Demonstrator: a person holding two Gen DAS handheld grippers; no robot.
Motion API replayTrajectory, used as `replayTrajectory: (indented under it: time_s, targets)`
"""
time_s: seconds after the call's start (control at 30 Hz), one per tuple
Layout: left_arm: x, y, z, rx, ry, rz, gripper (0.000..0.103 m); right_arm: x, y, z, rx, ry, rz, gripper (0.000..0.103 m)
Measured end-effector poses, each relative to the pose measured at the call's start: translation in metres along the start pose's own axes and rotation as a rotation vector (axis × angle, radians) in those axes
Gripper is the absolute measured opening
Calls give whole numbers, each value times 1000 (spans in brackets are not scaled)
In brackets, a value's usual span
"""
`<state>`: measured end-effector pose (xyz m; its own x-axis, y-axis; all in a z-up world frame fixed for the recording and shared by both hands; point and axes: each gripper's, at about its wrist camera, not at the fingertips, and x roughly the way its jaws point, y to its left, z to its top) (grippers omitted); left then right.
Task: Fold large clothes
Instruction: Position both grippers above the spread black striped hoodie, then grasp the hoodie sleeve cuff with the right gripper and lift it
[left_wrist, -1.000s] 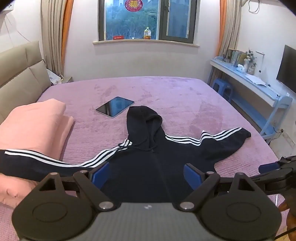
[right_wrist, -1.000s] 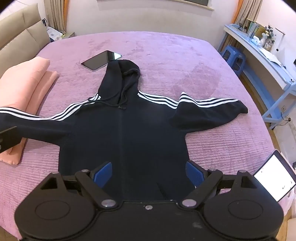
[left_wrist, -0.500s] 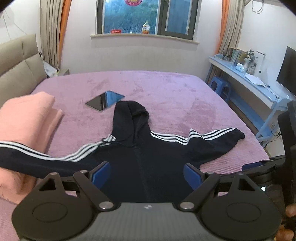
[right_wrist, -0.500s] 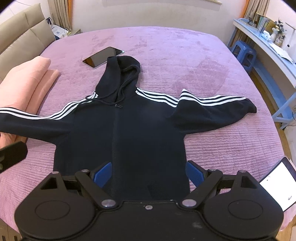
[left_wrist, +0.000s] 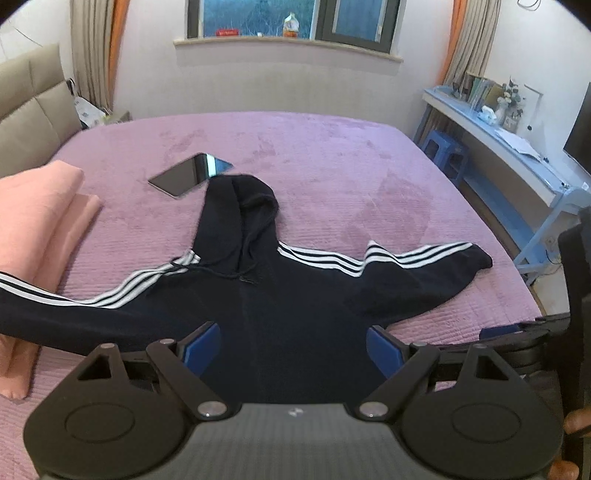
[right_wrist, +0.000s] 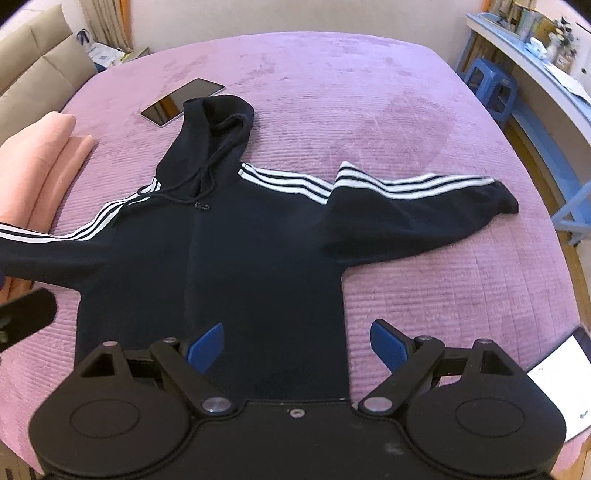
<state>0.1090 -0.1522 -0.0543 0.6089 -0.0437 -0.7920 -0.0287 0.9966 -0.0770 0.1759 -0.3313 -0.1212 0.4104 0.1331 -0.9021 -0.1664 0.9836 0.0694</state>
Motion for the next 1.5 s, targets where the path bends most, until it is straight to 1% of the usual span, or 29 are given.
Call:
replayTrajectory:
  time_s: [0.17,0.27,0.33,0.4,0.47,0.53,0.57,0.63,0.7,0.73,0.83,0.93,1.0,1.1,1.17,1.27,1.3,1.33,1.4,1.43,1.47,1.5]
  targets:
    - [24,-12,11,-4,-26,21,88,14,-18,14,-7,-17,-17,102]
    - [46,-16,10,10,-36,48,88,27,-32,20,6,-31,-15,102]
    - [67,-20,8,5,-58,56,89,42,-43,21,6,-60,-6,102]
    - [93,-23,7,-11,-50,82,88,64,-60,23,23,-79,-9,102]
    - [115,-25,5,-25,-54,85,88,84,-87,25,67,-132,-11,102]
    - [138,-26,2,-24,-58,89,88,103,-123,27,145,-189,-52,102]
    - [150,-24,-1,-12,-57,103,88,115,-145,29,192,-214,-69,101]
    - [175,-20,-8,9,-39,133,88,139,-192,35,296,-233,-97,101]
    - [195,-16,-13,21,-38,154,88,165,-241,43,398,-252,-89,96]
    - [204,-17,-13,24,-41,157,88,177,-263,48,442,-265,-86,96]
    - [231,-19,-17,38,-30,178,88,209,-319,62,553,-302,-91,95]
    - [251,-18,-20,30,-7,192,88,242,-368,77,645,-297,-87,94]
    - [259,-19,-19,6,3,181,88,259,-398,83,732,-298,-49,94]
    - [271,-26,-18,-34,22,152,88,278,-431,85,857,-305,4,94]
    - [277,-30,-20,-36,34,152,88,291,-450,84,932,-300,54,94]
    - [284,-37,-21,-17,51,163,88,313,-463,85,1021,-268,127,94]
    - [285,-39,-21,-13,56,164,88,315,-464,85,1033,-282,136,93]
    - [286,-41,-21,-8,60,165,88,316,-465,86,1032,-297,138,89]
    - [287,-45,-21,3,66,168,88,316,-464,91,1024,-309,149,59]
    - [287,-46,-21,9,66,170,88,317,-465,93,1026,-311,147,50]
    - [286,-47,-21,14,66,171,88,318,-466,95,1029,-318,149,33]
    - [286,-49,-22,17,64,169,88,318,-467,96,1029,-322,154,26]
